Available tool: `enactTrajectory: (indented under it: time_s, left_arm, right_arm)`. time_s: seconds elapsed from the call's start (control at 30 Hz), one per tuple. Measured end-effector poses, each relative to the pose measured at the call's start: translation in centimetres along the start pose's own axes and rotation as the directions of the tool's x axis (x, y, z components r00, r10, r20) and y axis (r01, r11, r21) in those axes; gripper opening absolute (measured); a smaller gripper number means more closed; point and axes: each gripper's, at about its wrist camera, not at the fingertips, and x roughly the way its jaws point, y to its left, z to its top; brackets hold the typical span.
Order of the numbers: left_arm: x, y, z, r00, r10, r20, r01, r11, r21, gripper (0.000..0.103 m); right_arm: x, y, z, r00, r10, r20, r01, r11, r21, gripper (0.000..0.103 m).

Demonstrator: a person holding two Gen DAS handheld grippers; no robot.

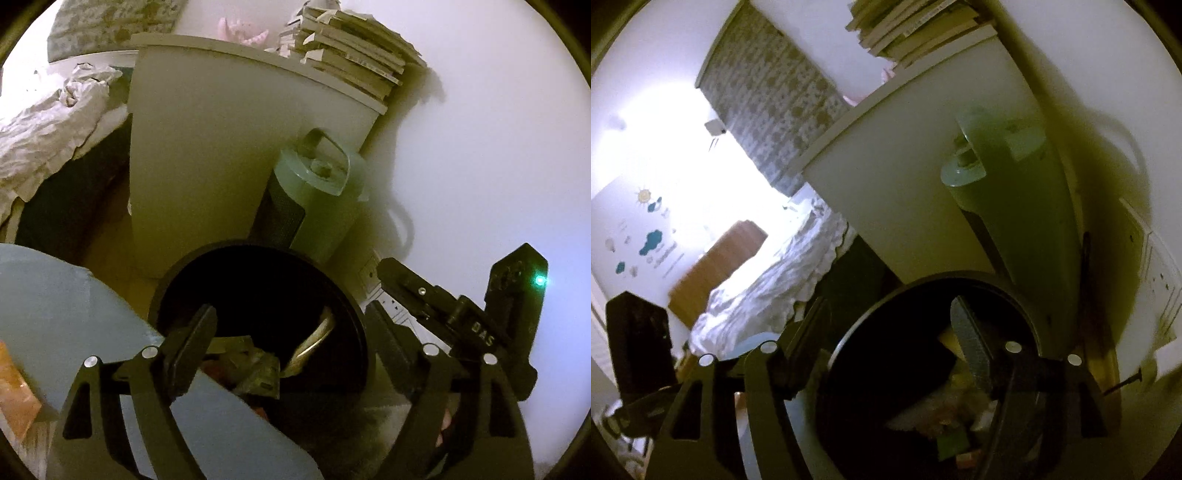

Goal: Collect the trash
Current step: 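Carry the foil wrapper and strip over the black bin and open both grippers, then grasp the dark blue packet with the left gripper while the right grasps a thin stick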

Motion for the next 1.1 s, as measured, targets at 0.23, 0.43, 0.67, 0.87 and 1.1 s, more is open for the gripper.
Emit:
enactTrajectory:
  time_s: [0.23, 0.43, 0.67, 0.87, 1.1]
  left_arm:
    - [-3.3, 1.1, -0.6, 0.999, 0.021, 0.025, -0.021, 0.999, -0.03, 0.086]
    - [-8.9, 3.7, -3.1, 0.994, 0.097, 0.056, -0.093, 0.994, -0.066, 0.087]
    - [-17.0, 9.6, -8.1, 0.949, 0.306, 0.072, -0.294, 0.945, -0.142, 0.091]
    - [-21.3, 14.3, -12.1, 0.879, 0.477, 0.012, -0.471, 0.87, -0.145, 0.094]
    - [-21.1, 16.4, -13.4, 0.888, 0.456, -0.057, -0.458, 0.889, -0.031, 0.094]
  right_arm:
    - [0.5, 0.9, -0.5, 1.0, -0.007, -0.019, 0.006, 1.0, -0.024, 0.068]
    - [0.9, 2.8, -1.4, 0.999, -0.009, -0.05, 0.005, 0.997, -0.077, 0.071]
    - [1.5, 6.6, -3.2, 0.994, 0.012, -0.11, -0.034, 0.98, -0.198, 0.071]
    - [3.0, 12.3, -6.0, 0.944, 0.145, -0.297, -0.22, 0.947, -0.236, 0.071]
    - [4.5, 25.4, -10.4, 0.807, 0.231, -0.543, -0.496, 0.765, -0.411, 0.071]
